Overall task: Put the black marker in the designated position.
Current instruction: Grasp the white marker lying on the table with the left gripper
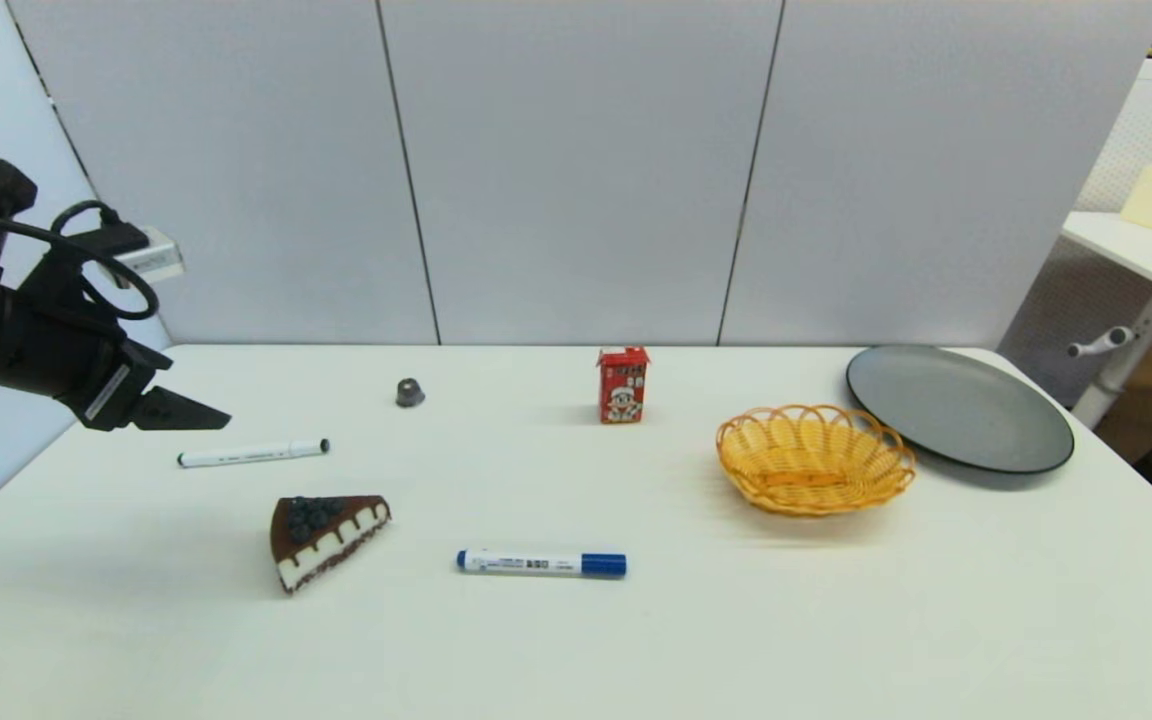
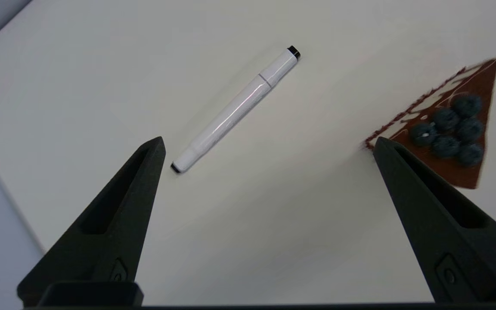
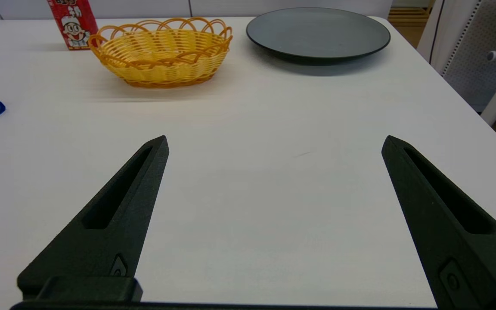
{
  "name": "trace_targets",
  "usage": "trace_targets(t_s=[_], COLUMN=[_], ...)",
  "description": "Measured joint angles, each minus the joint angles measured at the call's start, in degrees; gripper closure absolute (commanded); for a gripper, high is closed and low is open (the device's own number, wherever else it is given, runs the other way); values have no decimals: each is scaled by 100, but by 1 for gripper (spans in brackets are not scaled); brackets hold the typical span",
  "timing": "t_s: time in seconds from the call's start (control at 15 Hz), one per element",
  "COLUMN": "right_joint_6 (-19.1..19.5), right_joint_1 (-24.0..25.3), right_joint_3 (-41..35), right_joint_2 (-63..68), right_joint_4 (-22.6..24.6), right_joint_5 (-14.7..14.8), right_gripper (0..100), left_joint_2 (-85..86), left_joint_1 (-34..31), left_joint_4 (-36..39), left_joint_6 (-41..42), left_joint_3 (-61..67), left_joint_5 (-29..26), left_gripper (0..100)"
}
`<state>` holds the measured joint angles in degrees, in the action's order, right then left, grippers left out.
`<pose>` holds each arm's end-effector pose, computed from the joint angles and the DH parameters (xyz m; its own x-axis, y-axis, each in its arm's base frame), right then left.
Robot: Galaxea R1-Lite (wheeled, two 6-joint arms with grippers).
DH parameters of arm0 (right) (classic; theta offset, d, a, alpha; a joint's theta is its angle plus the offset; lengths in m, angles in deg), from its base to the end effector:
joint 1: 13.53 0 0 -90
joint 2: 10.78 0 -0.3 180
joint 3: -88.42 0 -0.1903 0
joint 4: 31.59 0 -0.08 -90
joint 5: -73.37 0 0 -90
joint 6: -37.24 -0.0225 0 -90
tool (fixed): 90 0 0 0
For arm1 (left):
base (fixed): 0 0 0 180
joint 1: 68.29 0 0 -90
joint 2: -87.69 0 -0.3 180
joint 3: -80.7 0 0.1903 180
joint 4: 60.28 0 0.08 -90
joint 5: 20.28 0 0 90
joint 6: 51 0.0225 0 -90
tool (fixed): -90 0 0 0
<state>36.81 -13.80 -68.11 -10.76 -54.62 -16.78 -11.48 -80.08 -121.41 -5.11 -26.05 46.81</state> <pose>-0.0229 0.0002 0.0766 1.0000 -0.0021 0.0073 0.0020 1.0000 0.0075 0.2918 0.0520 0.2402 0.6153 -0.2693 -0.7409 0.5919 0.7785 0.2086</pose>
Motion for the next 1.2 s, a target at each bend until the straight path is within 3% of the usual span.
trace_targets(t_s=[0.27,0.67,0.8,1.2], right_joint_6=[2,0,0,0], right_joint_1=[0,0,0,2], right_joint_3=[0,0,0,0], right_joint_2=[0,0,0,0], right_joint_4=[-2,-2,0,-2], right_joint_5=[0,0,2,2], right_gripper=[0,0,0,0], left_joint_2=[-717,-1373,-1552,-1822], left_joint_1=[-354,-466,-631,-830], left_joint_4=[5,746,785,757], left_joint_6=[857,909,1114,1473], left_joint_3=[-226,-335,-339,-349], left_joint_5=[-835,-1367,-1762,-2248], left_gripper=[0,0,0,0])
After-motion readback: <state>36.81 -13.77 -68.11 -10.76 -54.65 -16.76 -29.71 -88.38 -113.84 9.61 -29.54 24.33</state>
